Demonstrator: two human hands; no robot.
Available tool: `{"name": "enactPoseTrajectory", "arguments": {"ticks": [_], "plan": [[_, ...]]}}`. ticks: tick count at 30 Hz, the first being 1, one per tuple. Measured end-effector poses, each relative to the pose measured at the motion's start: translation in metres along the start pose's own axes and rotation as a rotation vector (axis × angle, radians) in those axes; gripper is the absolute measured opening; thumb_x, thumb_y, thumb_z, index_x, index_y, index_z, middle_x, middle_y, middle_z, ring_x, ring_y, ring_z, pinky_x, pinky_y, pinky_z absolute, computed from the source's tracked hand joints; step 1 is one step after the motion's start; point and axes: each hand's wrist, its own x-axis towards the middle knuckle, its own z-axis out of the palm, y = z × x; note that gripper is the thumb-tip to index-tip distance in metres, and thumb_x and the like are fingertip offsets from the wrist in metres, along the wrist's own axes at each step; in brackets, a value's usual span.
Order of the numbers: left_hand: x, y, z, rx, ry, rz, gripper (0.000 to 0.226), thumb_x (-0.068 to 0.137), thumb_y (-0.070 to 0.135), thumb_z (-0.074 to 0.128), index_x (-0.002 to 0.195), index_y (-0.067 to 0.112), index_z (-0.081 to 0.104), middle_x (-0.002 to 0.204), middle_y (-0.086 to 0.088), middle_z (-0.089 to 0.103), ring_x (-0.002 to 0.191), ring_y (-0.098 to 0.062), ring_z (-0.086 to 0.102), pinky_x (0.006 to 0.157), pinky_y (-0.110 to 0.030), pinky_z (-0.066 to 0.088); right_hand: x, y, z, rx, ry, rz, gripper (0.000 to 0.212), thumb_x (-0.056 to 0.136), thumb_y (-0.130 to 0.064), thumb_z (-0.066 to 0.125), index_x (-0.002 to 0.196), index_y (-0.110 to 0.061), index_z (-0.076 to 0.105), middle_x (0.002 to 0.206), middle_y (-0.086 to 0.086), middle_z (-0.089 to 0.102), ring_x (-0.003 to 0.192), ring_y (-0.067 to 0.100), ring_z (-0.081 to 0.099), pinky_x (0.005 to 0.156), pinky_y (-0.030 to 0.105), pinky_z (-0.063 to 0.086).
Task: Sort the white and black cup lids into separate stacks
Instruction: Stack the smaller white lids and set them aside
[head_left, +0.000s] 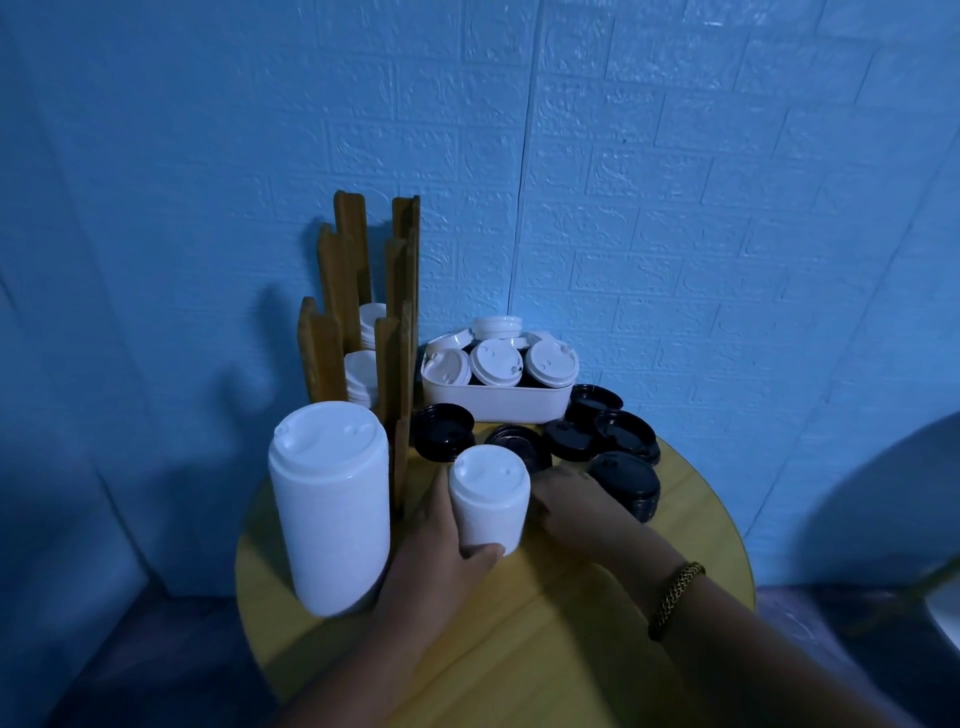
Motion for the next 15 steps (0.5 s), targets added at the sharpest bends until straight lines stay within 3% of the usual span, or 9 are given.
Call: {"name": "enactPoseTrajectory", "arguments": {"ticks": [3, 7, 10, 13, 15], "plan": [[0.001, -0.002, 0.003, 0.065, 0.02, 0.029, 0.121, 0.085, 0.037, 0.081, 0.159, 0.037, -0.014, 0.169, 0.009, 0.015, 0.153, -0.013, 0.024, 0.118, -0.028, 0.026, -0.002, 0.005, 0.007, 0.084, 0.069, -0.029, 0.015, 0.089, -0.011, 0.051, 0.096, -0.016, 0.063, 0.096, 0.0, 0.065, 0.089, 0.019, 0.057, 0.078, 0.037, 0.05], [-0.002, -0.003, 0.005, 0.25, 0.091, 0.133, 0.123, 0.087, 0.045, 0.076, 0.148, 0.048, -0.03, 0.169, 0.01, -0.003, 0.155, -0.017, 0.018, 0.12, -0.031, 0.029, -0.009, 0.003, 0.01, 0.21, 0.106, -0.04, 0.033, 0.089, -0.017, 0.059, 0.12, -0.027, 0.06, 0.111, -0.007, 0.068, 0.1, 0.013, 0.06, 0.085, 0.034, 0.052], [-0.005, -0.006, 0.009, 0.383, 0.133, 0.243, 0.115, 0.089, 0.047, 0.074, 0.151, 0.045, -0.023, 0.169, 0.007, -0.015, 0.156, -0.022, 0.017, 0.116, -0.03, 0.036, -0.01, 0.001, 0.012, 0.248, 0.108, -0.038, 0.036, 0.09, -0.017, 0.058, 0.125, -0.028, 0.056, 0.114, -0.007, 0.066, 0.102, 0.012, 0.06, 0.086, 0.034, 0.053], [-0.006, -0.007, 0.01, 0.472, 0.167, 0.287, 0.112, 0.084, 0.043, 0.08, 0.158, 0.038, -0.004, 0.171, -0.003, -0.003, 0.152, -0.03, 0.029, 0.11, -0.035, 0.045, -0.013, -0.001, 0.011, 0.251, 0.135, -0.04, 0.036, 0.092, -0.013, 0.054, 0.124, -0.028, 0.059, 0.118, -0.008, 0.064, 0.105, 0.011, 0.058, 0.088, 0.028, 0.05], [-0.006, -0.007, 0.01, 0.503, 0.167, 0.269, 0.109, 0.088, 0.042, 0.076, 0.157, 0.037, -0.007, 0.171, -0.005, -0.007, 0.153, -0.031, 0.027, 0.11, -0.036, 0.044, -0.017, -0.001, 0.011, 0.244, 0.141, -0.06, 0.035, 0.094, -0.011, 0.051, 0.123, -0.027, 0.062, 0.118, -0.008, 0.061, 0.106, 0.011, 0.056, 0.089, 0.026, 0.048]]}}
